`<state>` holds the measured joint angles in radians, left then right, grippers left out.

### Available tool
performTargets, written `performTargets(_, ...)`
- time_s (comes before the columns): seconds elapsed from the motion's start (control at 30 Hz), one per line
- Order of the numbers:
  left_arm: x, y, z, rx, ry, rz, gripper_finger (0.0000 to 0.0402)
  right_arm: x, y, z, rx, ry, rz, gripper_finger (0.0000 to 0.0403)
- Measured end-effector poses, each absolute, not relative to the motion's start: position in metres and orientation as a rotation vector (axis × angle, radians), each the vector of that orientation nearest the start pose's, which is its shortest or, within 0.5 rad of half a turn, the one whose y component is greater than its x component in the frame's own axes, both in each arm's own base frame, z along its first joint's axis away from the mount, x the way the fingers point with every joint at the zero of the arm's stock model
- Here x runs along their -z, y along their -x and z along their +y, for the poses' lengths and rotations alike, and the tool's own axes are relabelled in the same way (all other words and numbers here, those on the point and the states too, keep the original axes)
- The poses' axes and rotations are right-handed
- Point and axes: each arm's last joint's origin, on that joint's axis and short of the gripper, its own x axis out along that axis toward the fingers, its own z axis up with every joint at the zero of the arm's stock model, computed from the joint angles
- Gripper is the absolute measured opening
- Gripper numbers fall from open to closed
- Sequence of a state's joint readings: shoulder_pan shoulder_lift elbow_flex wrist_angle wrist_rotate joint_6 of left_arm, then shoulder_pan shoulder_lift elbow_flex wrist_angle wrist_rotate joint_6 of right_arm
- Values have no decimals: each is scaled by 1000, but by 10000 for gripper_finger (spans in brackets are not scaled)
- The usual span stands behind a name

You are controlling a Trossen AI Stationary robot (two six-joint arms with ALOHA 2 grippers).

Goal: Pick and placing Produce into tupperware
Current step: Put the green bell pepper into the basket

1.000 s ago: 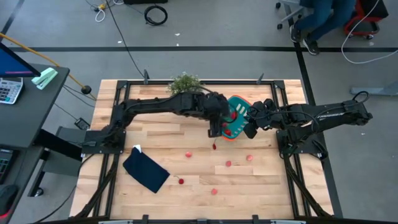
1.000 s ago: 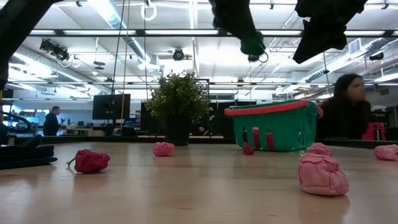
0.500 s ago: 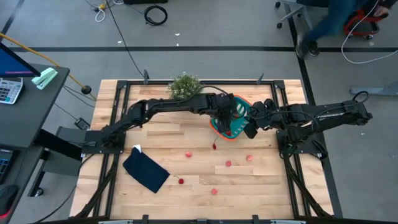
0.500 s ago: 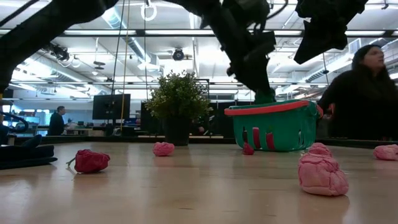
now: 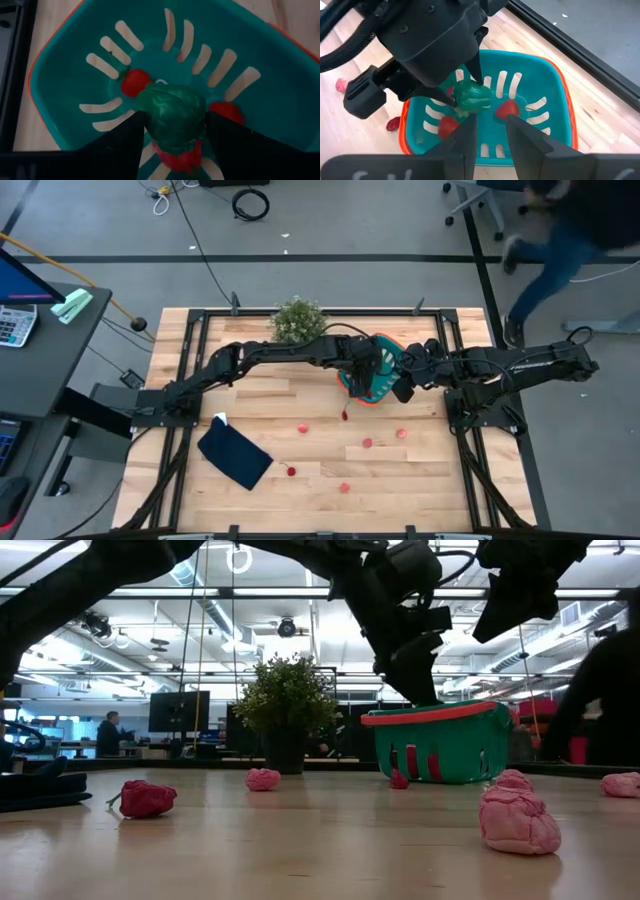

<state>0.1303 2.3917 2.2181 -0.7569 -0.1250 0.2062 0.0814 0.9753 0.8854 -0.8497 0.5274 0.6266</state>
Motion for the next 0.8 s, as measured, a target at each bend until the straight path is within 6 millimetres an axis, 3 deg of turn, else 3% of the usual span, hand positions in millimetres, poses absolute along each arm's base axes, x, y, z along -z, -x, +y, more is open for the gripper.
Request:
performTargets(0.4, -196, -523, 72, -133, -184, 1003, 219, -285, -177, 0, 671, -291, 732, 110)
performTargets(0.8, -198, -527, 67, -104, -238, 970, 237, -285, -177, 0, 670, -291, 732, 110)
